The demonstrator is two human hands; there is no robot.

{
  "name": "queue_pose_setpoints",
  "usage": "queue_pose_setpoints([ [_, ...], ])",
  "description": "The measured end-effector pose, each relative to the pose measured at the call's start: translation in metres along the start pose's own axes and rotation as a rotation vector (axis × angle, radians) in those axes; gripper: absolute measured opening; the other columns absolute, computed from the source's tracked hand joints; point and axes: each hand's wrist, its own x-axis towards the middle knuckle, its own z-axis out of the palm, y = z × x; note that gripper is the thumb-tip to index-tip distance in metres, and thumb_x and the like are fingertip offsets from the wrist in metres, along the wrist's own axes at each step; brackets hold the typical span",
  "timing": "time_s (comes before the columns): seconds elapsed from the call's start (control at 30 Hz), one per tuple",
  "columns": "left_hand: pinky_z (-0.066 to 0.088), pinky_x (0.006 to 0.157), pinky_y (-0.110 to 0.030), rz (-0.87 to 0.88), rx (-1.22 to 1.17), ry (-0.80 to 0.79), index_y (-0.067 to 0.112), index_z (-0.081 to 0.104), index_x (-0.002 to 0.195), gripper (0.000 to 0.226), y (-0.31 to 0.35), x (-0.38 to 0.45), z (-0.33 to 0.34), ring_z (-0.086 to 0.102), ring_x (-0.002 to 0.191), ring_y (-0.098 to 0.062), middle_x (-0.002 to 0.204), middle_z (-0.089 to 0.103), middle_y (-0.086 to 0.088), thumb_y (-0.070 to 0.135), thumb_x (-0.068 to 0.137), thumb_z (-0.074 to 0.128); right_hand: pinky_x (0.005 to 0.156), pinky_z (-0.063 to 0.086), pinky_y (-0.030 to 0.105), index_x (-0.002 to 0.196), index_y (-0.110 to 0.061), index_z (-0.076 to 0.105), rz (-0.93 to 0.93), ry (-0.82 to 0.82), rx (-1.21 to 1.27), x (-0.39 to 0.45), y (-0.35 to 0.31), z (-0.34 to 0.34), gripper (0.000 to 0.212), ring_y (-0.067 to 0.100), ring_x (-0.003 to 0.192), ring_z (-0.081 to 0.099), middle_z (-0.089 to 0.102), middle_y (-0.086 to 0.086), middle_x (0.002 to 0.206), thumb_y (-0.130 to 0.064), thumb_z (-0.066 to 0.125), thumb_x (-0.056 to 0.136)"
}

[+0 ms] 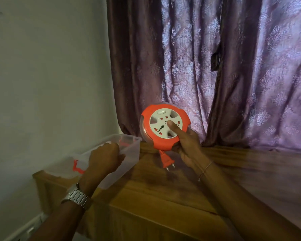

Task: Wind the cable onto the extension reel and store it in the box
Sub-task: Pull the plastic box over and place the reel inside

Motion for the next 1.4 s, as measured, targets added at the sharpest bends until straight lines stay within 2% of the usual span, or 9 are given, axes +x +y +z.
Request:
queue_pose_setpoints([
  [0.17, 0.043, 0.065, -0.027, 0.078, -0.03, 0.014, 0.02, 0.073, 0.098, 0.029, -0.001, 0.0, -0.005, 0.068, 0.084, -0.021, 0.093, 0.07, -0.002, 0.044, 0.097, 0.057, 0.08, 0.057, 0.055, 0.116, -0.016, 0.069, -0.003, 0.002, 0.035, 0.004, 0.0, 0.005, 0.055, 0.029, 0.096, 0.072, 0.075, 0.01, 0.107, -0.027, 0.089, 0.066],
  [0.33, 0.027, 0.048, -0.021, 0.231, -0.066, 0.065, 0.03, 0.071, 0.084, 0.03, 0.0, 0.0, -0.004, 0.048, 0.064, -0.01, 0.07, 0.056, 0.009, 0.056, 0.092, 0.059, 0.071, 0.058, 0.055, 0.108, -0.023, 0.072, 0.035, 0.055, -0.011, 0.004, -0.011, -0.012, 0.045, 0.028, 0.091, 0.074, 0.076, 0.009, 0.102, -0.038, 0.086, 0.069],
  [0.53, 0.045, 0.062, -0.026, 0.465, -0.337, -0.016, 0.035, 0.079, 0.082, 0.029, 0.026, 0.013, 0.001, 0.059, 0.064, -0.002, 0.069, 0.072, 0.014, 0.06, 0.086, 0.066, 0.084, 0.051, 0.068, 0.114, -0.019, 0.07, 0.057, 0.15, 0.004, 0.006, -0.028, -0.042, 0.044, 0.03, 0.096, 0.072, 0.076, 0.01, 0.104, -0.036, 0.082, 0.075],
  [0.6, 0.045, 0.059, -0.021, 0.522, -0.439, -0.065, 0.038, 0.079, 0.077, 0.028, 0.042, 0.018, 0.003, 0.062, 0.061, -0.001, 0.065, 0.07, 0.02, 0.062, 0.083, 0.068, 0.085, 0.05, 0.069, 0.114, -0.021, 0.07, 0.059, 0.159, 0.009, 0.006, -0.037, -0.056, 0.045, 0.027, 0.091, 0.074, 0.076, 0.009, 0.102, -0.038, 0.082, 0.074],
  [0.7, 0.044, 0.053, -0.015, 0.609, -0.552, -0.102, 0.044, 0.073, 0.066, 0.038, 0.076, 0.025, 0.007, 0.065, 0.064, -0.002, 0.062, 0.069, 0.022, 0.077, 0.078, 0.058, 0.093, 0.049, 0.065, 0.117, -0.022, 0.069, 0.013, 0.149, 0.041, 0.006, -0.056, -0.081, 0.049, 0.03, 0.101, 0.071, 0.074, 0.011, 0.109, -0.035, 0.084, 0.073],
  [0.83, 0.049, 0.055, -0.026, 0.712, -0.652, -0.081, 0.024, 0.076, 0.066, 0.078, 0.127, 0.029, 0.013, 0.065, 0.058, -0.013, 0.057, 0.069, 0.008, 0.094, 0.071, 0.04, 0.093, 0.051, 0.061, 0.121, -0.019, 0.067, -0.029, 0.137, 0.044, 0.005, -0.082, -0.116, 0.049, 0.033, 0.104, 0.069, 0.072, 0.014, 0.114, -0.03, 0.082, 0.076],
  [1.03, 0.05, 0.05, -0.037, 0.876, -0.748, -0.109, 0.015, 0.071, 0.058, 0.073, 0.199, 0.032, 0.014, 0.061, 0.049, -0.018, 0.052, 0.066, 0.002, 0.084, 0.075, 0.056, 0.091, 0.054, 0.056, 0.116, -0.021, 0.07, -0.077, 0.251, -0.106, 0.003, -0.12, -0.168, 0.047, 0.028, 0.102, 0.071, 0.074, 0.009, 0.11, -0.038, 0.082, 0.074],
  [1.2, 0.052, 0.053, -0.042, 0.945, -0.823, -0.143, 0.012, 0.072, 0.06, 0.075, 0.241, 0.031, 0.015, 0.064, 0.051, -0.018, 0.057, 0.069, -0.001, 0.084, 0.074, 0.058, 0.077, 0.06, 0.049, 0.113, -0.022, 0.07, -0.099, 0.307, -0.26, 0.001, -0.142, -0.201, 0.046, 0.025, 0.092, 0.074, 0.077, 0.005, 0.101, -0.044, 0.081, 0.074],
  [1.4, 0.046, 0.049, -0.04, 0.976, -0.857, -0.034, 0.011, 0.067, 0.052, 0.076, 0.264, 0.025, 0.016, 0.057, 0.044, -0.016, 0.046, 0.062, 0.0, 0.081, 0.08, 0.056, 0.058, 0.057, 0.034, 0.117, -0.028, 0.064, -0.072, 0.19, -0.559, 0.011, -0.156, -0.214, 0.052, 0.026, 0.087, 0.075, 0.076, 0.004, 0.102, -0.049, 0.082, 0.073],
])
